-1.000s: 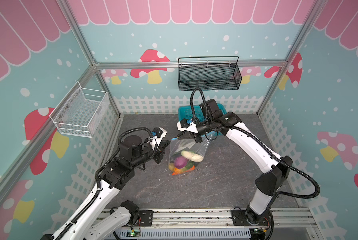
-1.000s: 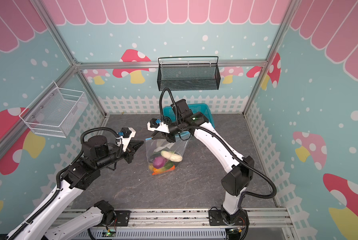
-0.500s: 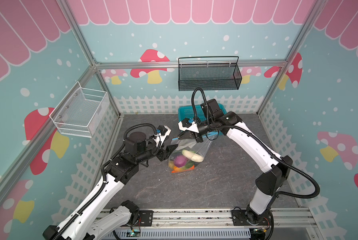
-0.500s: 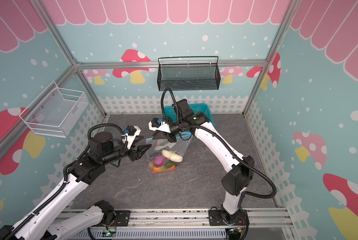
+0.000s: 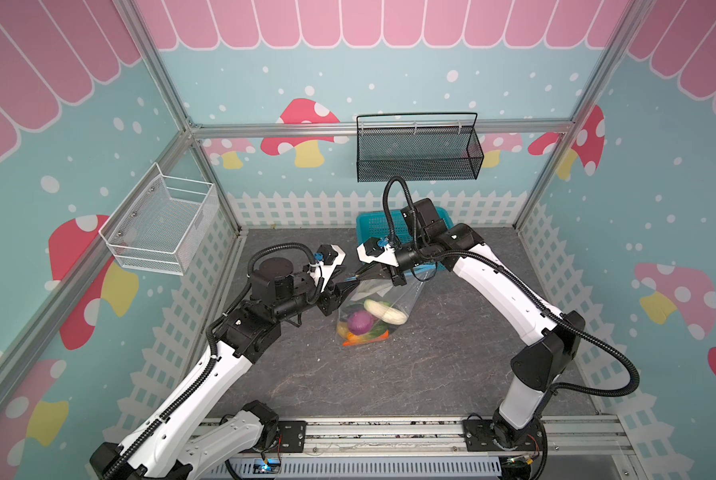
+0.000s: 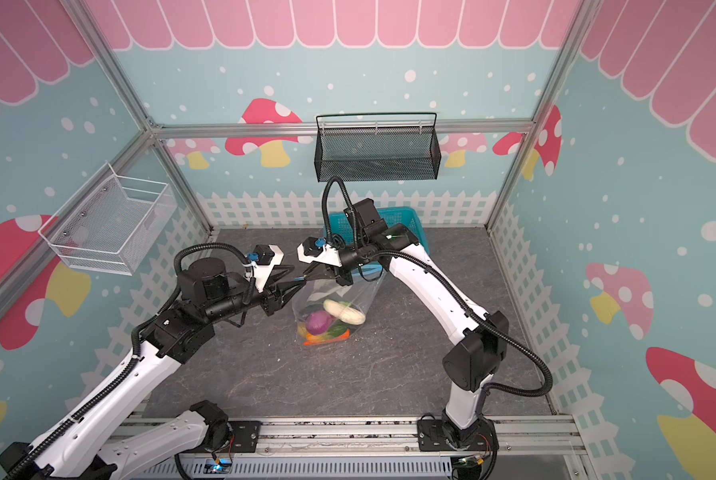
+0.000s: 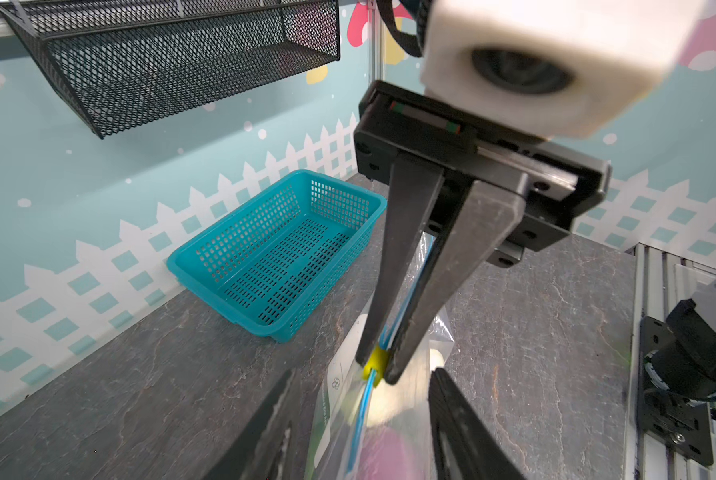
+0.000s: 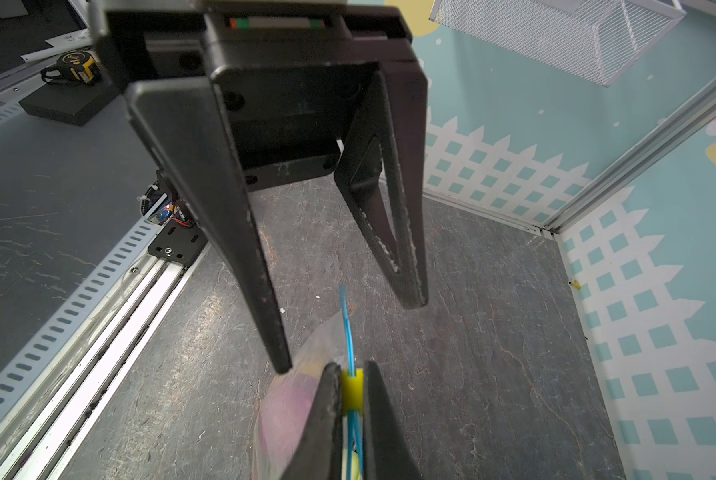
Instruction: Place the food in the zip-top bag and seal the zipper
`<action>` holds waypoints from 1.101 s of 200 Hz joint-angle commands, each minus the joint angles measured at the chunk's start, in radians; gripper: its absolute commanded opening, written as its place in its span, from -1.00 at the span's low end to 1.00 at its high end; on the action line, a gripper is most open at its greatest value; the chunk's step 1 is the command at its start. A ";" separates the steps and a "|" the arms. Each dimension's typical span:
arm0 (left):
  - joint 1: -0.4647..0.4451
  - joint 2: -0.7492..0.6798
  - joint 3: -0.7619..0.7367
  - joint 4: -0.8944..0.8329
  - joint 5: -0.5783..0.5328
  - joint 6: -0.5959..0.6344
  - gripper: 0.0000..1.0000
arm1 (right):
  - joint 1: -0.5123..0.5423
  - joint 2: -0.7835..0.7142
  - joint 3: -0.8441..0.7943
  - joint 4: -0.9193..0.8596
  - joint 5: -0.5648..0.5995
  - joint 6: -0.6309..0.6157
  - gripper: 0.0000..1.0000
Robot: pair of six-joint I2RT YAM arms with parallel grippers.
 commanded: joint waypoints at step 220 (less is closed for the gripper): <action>-0.008 -0.087 -0.076 0.012 -0.186 -0.005 -1.00 | -0.005 -0.013 0.016 -0.018 0.040 0.016 -1.00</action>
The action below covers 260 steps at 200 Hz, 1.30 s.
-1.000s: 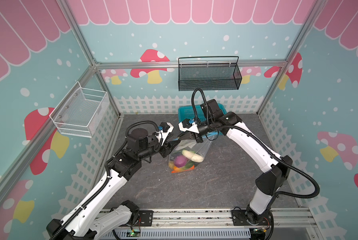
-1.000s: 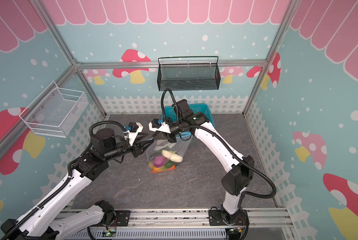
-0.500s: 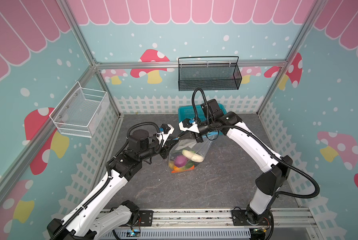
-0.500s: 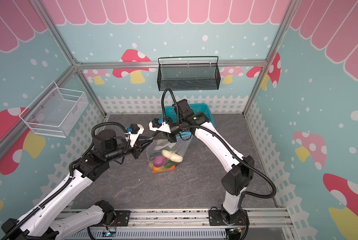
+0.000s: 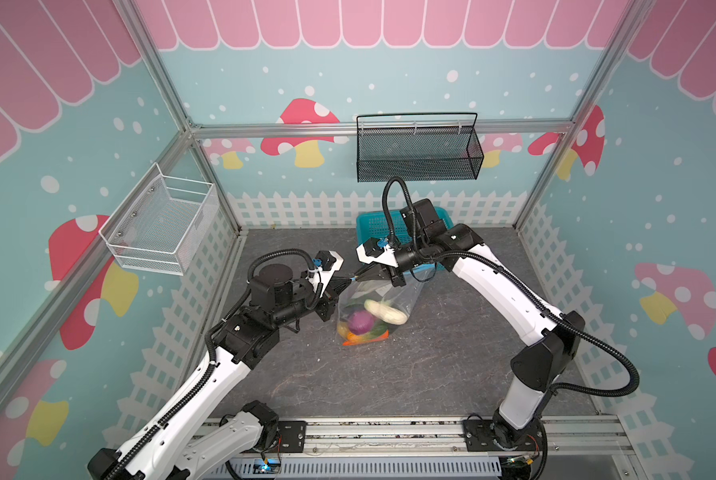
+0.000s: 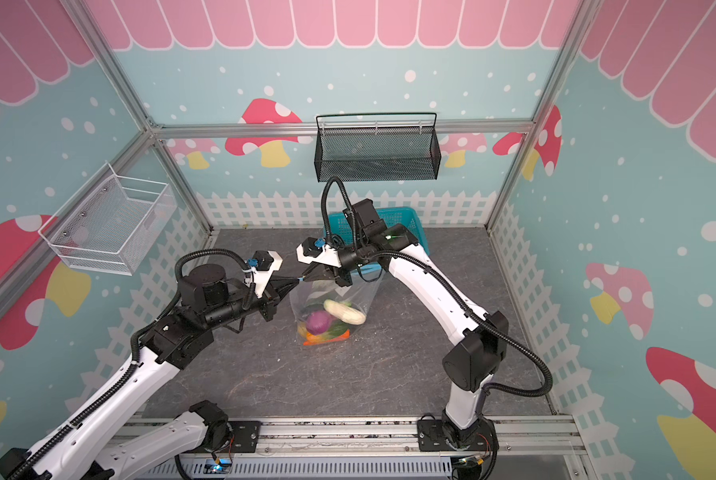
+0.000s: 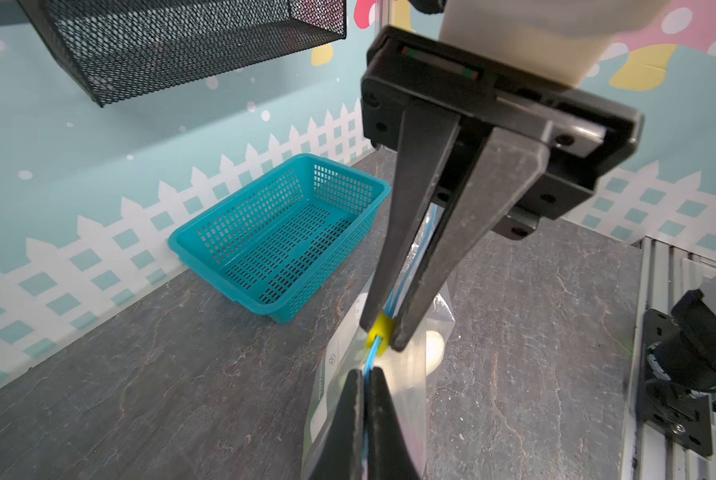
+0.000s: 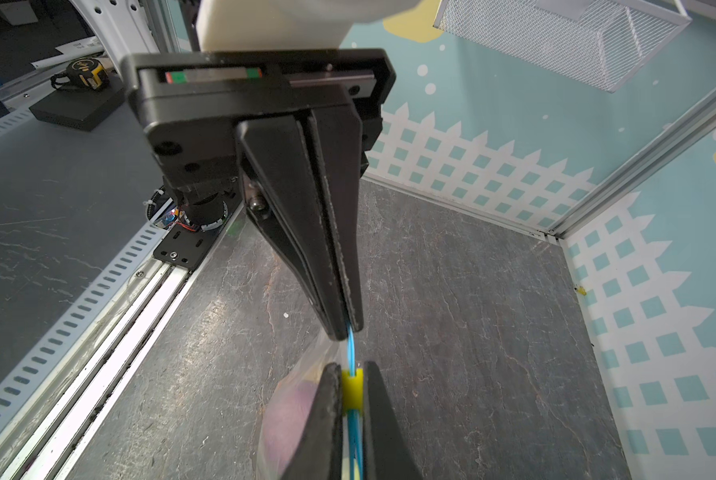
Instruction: Place the food in the zip-top bag and seal the zipper
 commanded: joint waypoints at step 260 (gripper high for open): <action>0.057 0.010 0.011 0.025 -0.593 -0.053 -1.00 | -0.065 -0.058 -0.040 -0.005 0.115 0.042 -1.00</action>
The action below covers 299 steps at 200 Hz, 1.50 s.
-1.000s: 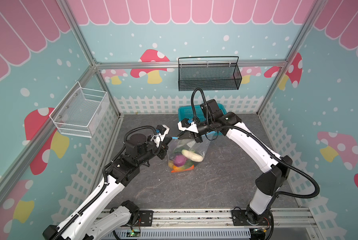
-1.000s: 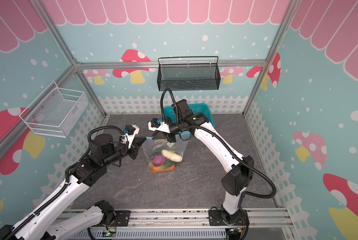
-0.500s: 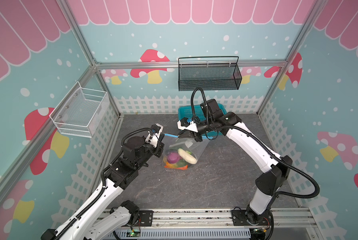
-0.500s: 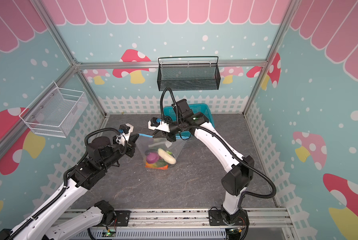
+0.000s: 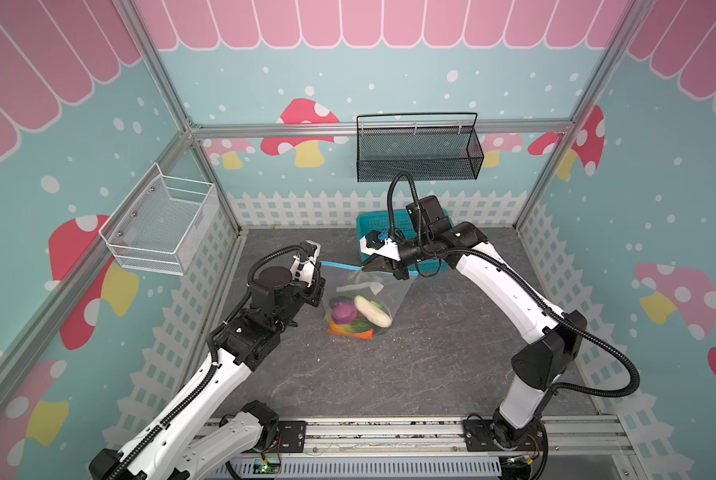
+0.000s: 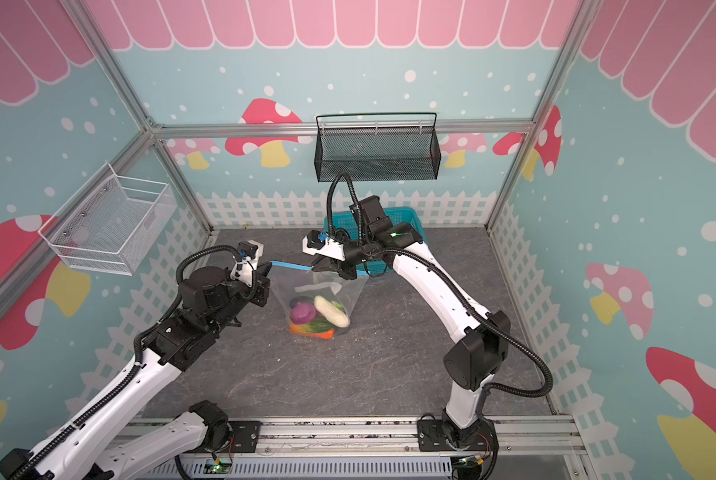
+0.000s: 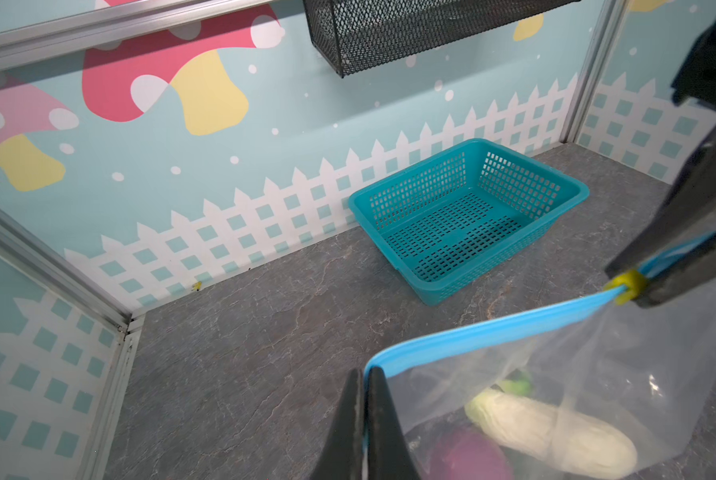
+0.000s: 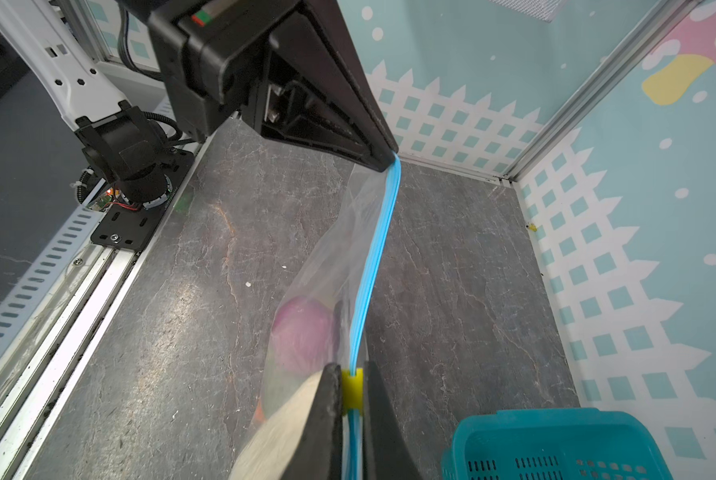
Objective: Place the food in the zip-top bag and seal the zipper
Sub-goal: 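Slide the right gripper along the blue zipper away from the left gripper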
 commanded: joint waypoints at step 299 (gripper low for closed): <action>0.205 0.034 0.083 -0.083 -0.001 -0.058 -1.00 | -0.102 -0.137 -0.138 0.025 0.022 0.033 -1.00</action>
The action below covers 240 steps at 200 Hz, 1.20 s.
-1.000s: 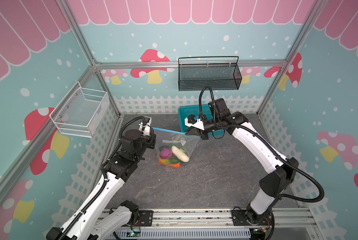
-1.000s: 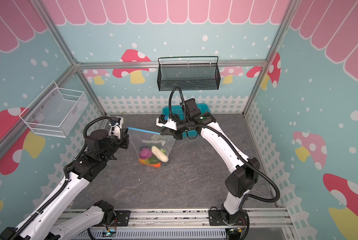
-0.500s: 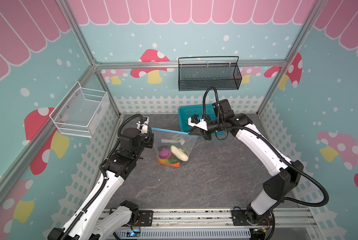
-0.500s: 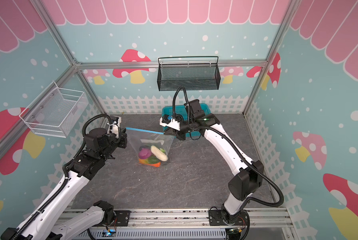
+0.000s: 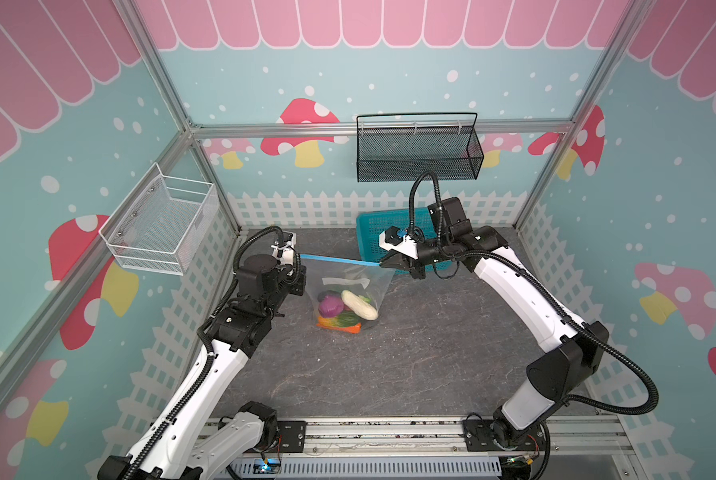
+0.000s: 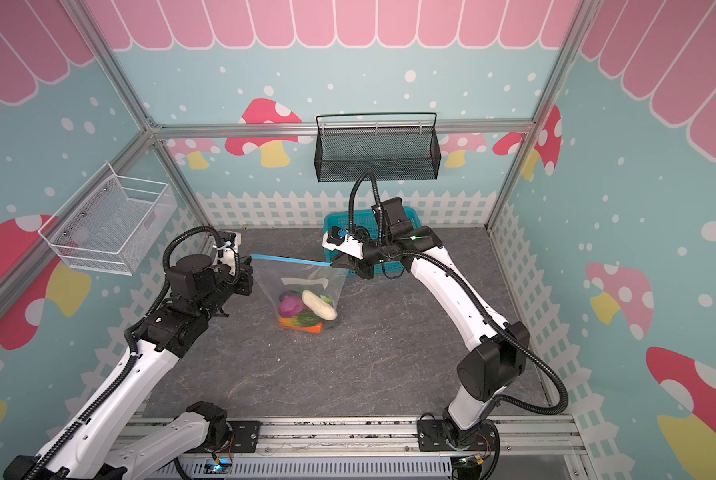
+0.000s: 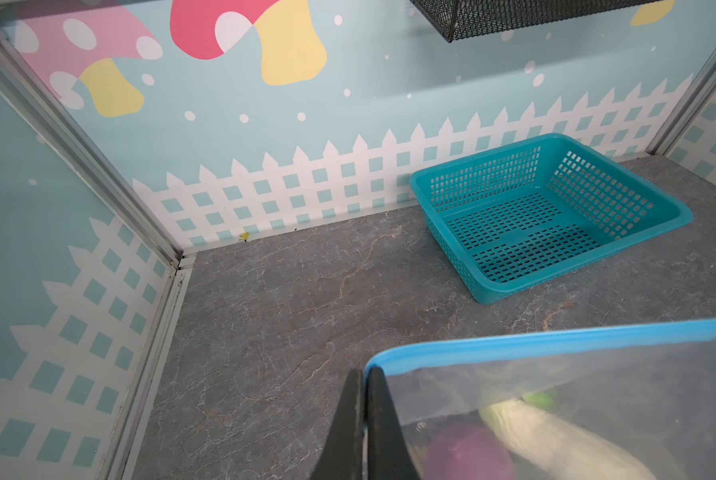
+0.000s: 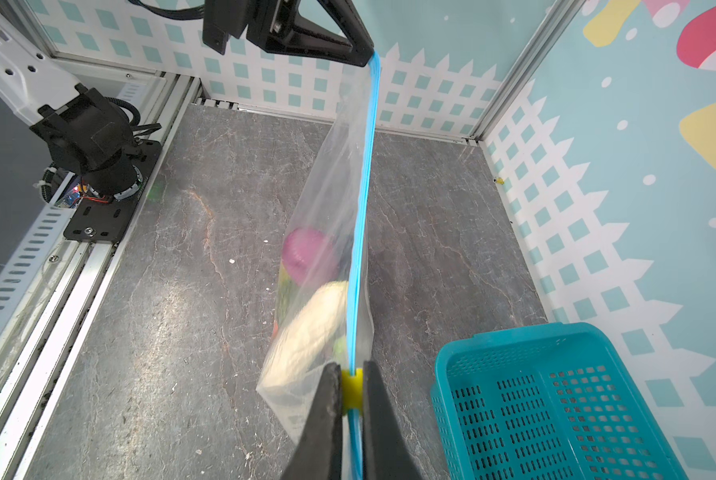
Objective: Place the food in the zip-top bag and seal the zipper
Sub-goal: 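Slide the right gripper along the blue zipper away from the left gripper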
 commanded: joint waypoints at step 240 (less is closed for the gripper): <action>0.044 -0.074 -0.006 0.090 0.268 -0.041 -1.00 | 0.089 0.137 0.205 -0.083 0.110 0.119 0.32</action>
